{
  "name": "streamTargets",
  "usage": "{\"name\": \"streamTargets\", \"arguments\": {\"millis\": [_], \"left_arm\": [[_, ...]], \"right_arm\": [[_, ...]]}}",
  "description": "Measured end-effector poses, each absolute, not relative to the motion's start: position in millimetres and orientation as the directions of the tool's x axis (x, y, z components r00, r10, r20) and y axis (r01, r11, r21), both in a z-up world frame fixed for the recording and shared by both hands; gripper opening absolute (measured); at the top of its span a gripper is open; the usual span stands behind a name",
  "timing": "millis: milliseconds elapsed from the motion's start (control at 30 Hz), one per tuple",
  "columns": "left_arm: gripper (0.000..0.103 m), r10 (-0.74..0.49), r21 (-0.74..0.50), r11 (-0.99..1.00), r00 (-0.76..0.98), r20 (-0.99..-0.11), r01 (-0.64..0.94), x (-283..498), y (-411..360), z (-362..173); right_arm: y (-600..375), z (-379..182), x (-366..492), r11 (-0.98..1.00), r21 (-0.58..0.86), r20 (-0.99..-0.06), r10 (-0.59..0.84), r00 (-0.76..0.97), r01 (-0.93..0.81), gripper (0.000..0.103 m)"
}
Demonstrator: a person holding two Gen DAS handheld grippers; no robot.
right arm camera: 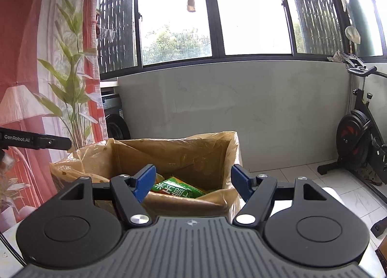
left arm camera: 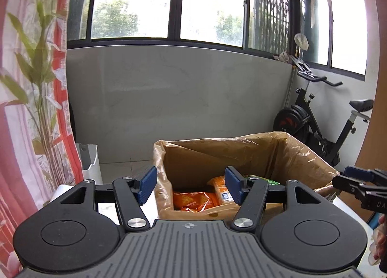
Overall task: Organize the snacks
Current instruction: 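Move both tools back to the table toward the remaining snacks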
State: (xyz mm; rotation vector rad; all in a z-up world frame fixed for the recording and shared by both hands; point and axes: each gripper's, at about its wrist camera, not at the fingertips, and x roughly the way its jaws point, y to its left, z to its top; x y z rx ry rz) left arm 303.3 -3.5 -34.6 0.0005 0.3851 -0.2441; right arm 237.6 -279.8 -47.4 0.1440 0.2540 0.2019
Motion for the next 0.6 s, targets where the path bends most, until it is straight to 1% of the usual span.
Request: {"name": "streamTargets", "arguments": {"millis": [133,233,333,400,533,600], "left_arm": [[0.064,-0.207,-0.102,0.978,0.910,-0.359,0.183,281,20,-41],[0.064,-0.176,-0.121,0.983,0.908,-0.380,0.140,270,32,-55],[0.063,-0.169,-0.149,0.982,0.893,-0.417,0.116,263,43,-73],[0.060,-0.154,-0.147,0.984,0.880,-0.449,0.097,261,48,-86],[0.059,-0.138,-0.149,0.986,0.861,-0.490,0.074,255,56,-107],[0.057,-0.133,-0.152,0.986,0.851,-0.507,0.063,256,59,-115]], "right_arm": [[-279,-63,220,0.969,0.189,-0.241,0.202,0.949,-0.158,0.072],[-275,-78,209,0.970,0.189,-0.260,0.197,0.945,-0.150,0.072],[-270,-96,205,0.973,0.179,-0.315,0.194,0.929,-0.143,0.072],[-267,-107,205,0.973,0.188,-0.352,0.196,0.915,-0.135,0.071],[-259,-132,209,0.968,0.207,-0.432,0.220,0.875,-0.141,0.071],[-254,-144,216,0.965,0.214,-0.479,0.239,0.845,-0.151,0.070]]}}
